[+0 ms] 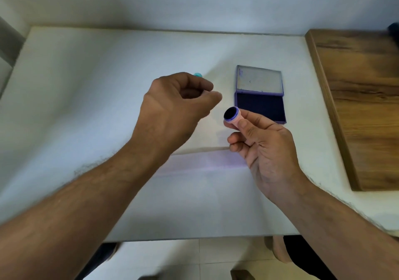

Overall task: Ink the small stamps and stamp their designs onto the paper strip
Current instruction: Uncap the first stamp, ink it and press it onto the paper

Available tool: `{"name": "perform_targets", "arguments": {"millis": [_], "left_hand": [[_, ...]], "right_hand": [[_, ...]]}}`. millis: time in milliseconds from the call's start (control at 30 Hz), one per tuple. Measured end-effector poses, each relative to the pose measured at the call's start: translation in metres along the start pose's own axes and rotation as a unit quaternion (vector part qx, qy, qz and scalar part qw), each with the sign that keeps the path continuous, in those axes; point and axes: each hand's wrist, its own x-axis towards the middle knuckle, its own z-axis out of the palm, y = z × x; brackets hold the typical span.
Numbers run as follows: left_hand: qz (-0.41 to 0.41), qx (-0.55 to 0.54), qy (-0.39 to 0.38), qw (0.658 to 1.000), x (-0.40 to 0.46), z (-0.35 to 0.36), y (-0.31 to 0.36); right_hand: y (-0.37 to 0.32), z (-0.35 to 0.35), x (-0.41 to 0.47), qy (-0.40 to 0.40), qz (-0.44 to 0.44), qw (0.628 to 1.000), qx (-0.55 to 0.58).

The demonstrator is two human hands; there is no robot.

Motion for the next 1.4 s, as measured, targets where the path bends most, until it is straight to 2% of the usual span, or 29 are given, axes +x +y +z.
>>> {"name": "perform_targets", "arguments": {"millis": [167,433,867,967,1133,1267,1333,1400], "left_hand": [[-0.066,-0.107,-0.044,0.991,-0.006,0.006,-0.003],[-0.129,-0.121,-0.099,0.979,-0.01,0.011,-0.002],[-0.114,-0.075,-0.154,0.979,-0.006,0.007,-0.006],[-0.109,-0.075,-0.16,0.978,-0.005,0.005,-0.009],[-0.117,-0.095,-0.176,0.973,-0.003,0.003,-0.011],[-0.118,-0.128,-0.187,0.967,-0.001,0.0,-0.011],[-0.111,-0.154,-0.186,0.964,0.0,-0.003,-0.01],[-0.105,-0.173,-0.175,0.963,0.0,-0.005,-0.008]], "right_hand": [[0.001,-0.001,0.001,-0.005,0.0,1.0,0.008],[0.0,-0.001,0.001,-0.02,-0.005,1.0,0.001],[-0.002,0.003,-0.001,0.006,-0.007,1.0,-0.005],[-0.004,0.003,0.0,0.013,-0.05,0.996,-0.076],[-0.008,0.002,-0.003,0.028,-0.177,0.955,-0.236],[-0.011,0.002,-0.004,0.03,-0.287,0.892,-0.348],[-0.013,0.001,-0.004,0.036,-0.327,0.862,-0.385],[-0.016,0.002,-0.004,0.047,-0.345,0.853,-0.388]]}}
